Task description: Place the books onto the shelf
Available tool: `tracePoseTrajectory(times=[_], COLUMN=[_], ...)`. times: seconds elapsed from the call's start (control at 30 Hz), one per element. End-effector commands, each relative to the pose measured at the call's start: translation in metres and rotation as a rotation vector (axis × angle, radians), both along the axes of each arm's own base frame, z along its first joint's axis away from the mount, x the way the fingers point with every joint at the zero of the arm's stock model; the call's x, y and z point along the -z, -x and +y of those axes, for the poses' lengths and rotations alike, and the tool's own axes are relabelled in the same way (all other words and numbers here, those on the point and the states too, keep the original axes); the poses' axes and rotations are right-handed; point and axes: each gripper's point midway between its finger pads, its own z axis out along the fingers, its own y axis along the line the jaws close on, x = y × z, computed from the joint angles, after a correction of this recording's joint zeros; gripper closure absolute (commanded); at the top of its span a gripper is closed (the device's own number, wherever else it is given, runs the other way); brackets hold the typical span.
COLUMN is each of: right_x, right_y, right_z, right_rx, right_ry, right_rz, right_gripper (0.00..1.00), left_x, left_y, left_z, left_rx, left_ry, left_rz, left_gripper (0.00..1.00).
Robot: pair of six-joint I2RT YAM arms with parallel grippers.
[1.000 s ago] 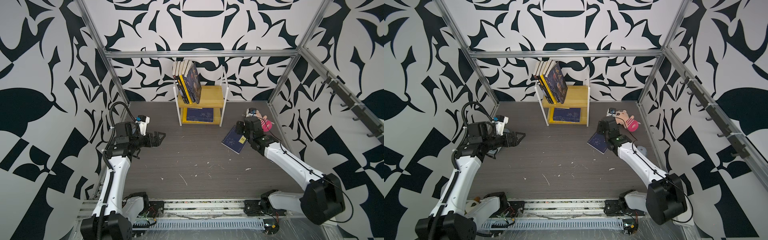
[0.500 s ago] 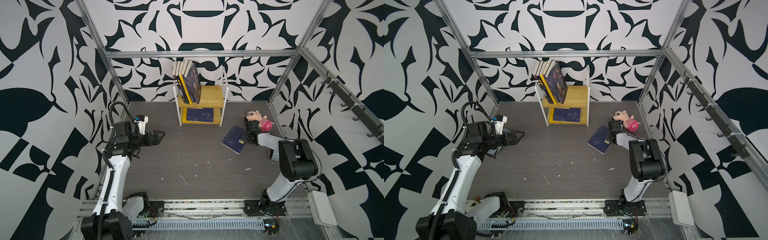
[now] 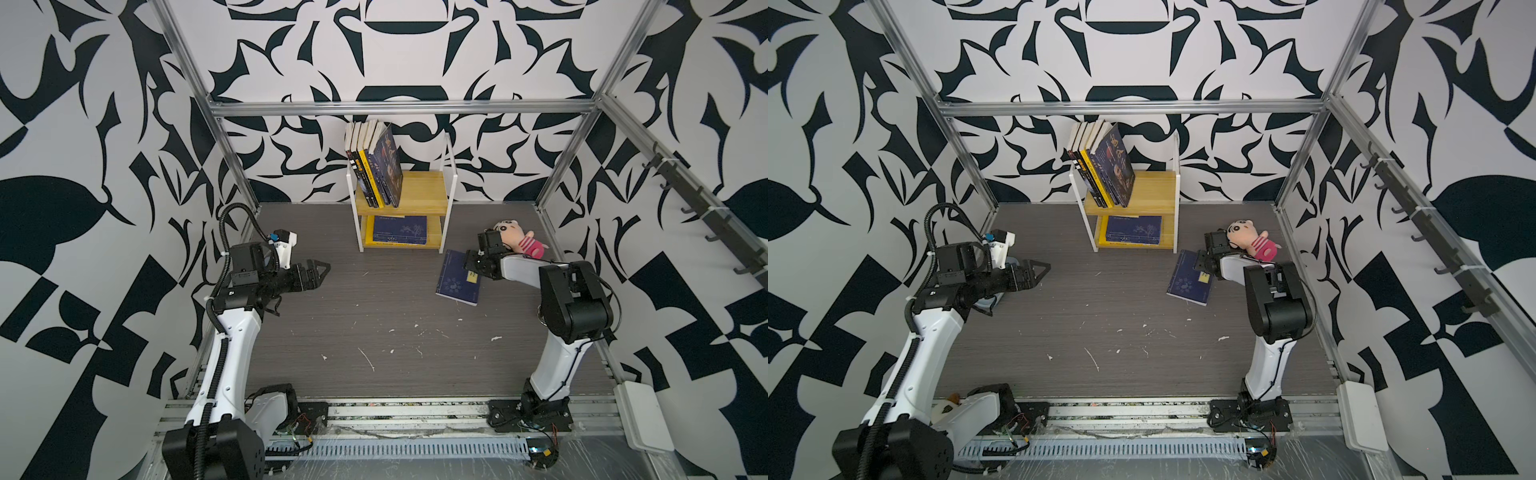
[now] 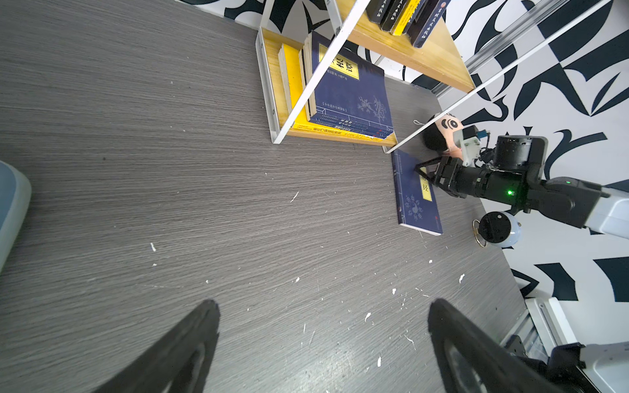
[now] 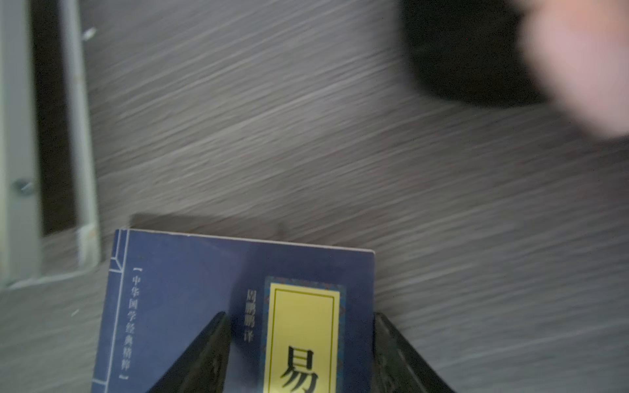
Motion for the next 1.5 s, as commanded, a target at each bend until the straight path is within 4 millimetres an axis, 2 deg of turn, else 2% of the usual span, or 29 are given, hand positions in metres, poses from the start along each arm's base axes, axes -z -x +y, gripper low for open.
tracePoseTrajectory(times=[0.0,0.17,0.3,0.4,0.57,0.67,0.8,0.97,1.03,1.1,1.23,1.27,1.37,1.47], right_x=[0.015,0.026,0.034,0.038,0.049,0.034,-0.011,-0.052,-0.062,-0.069,-0.072,-0.070,-0.066,-0.061], right_y=[0.034,0.075,0.108,0.129,0.159,0.166,0.155,0.114,0.095,0.079,0.056,0.051,0.035,0.021], right_z=[0.038,0.083,0.129,0.152,0.181,0.180,0.174,0.171,0.187,0.212,0.264,0.273,0.300,0.315], right_rx=[-0.121,-0.223,-0.322,-0.369,-0.422,-0.410,-0.375,-0.270,-0.294,-0.327,-0.392,-0.400,-0.416,-0.406], right_ry=[-0.025,0.027,0.051,0.090,0.121,0.115,0.097,0.104,0.100,0.076,0.002,-0.004,-0.023,-0.032], right_rz=[0.082,0.089,0.083,0.079,0.095,0.070,-0.027,-0.141,-0.187,-0.206,-0.246,-0.244,-0.255,-0.271], right_gripper=[0.34,0.34,0.35,0.37,0.38,0.38,0.37,0.32,0.33,0.36,0.55,0.64,1.00,1.00], left_x=[0.001,0.004,0.005,0.006,0.008,0.008,0.012,0.010,0.011,0.009,0.007,0.006,0.007,0.005], left_y=[0.002,0.004,0.005,0.006,0.008,0.008,0.007,0.004,0.003,0.003,0.005,0.005,0.006,0.006], left_z=[-0.004,-0.010,-0.016,-0.020,-0.021,-0.022,-0.021,-0.020,-0.019,-0.018,-0.018,-0.017,-0.017,-0.017], left_rx=[0.018,0.051,0.078,0.092,0.099,0.100,0.097,0.087,0.078,0.073,0.072,0.071,0.072,0.070], left_ry=[0.016,0.007,0.008,0.010,0.011,0.010,0.004,0.013,0.007,0.003,0.002,0.001,-0.001,-0.001], left_rz=[0.003,-0.001,0.001,0.004,0.006,0.004,0.008,0.010,0.011,0.008,0.001,-0.002,-0.003,-0.006], left_gripper=[0.01,0.01,0.00,0.00,0.01,0.01,0.01,0.01,0.01,0.01,0.00,0.00,0.00,0.00])
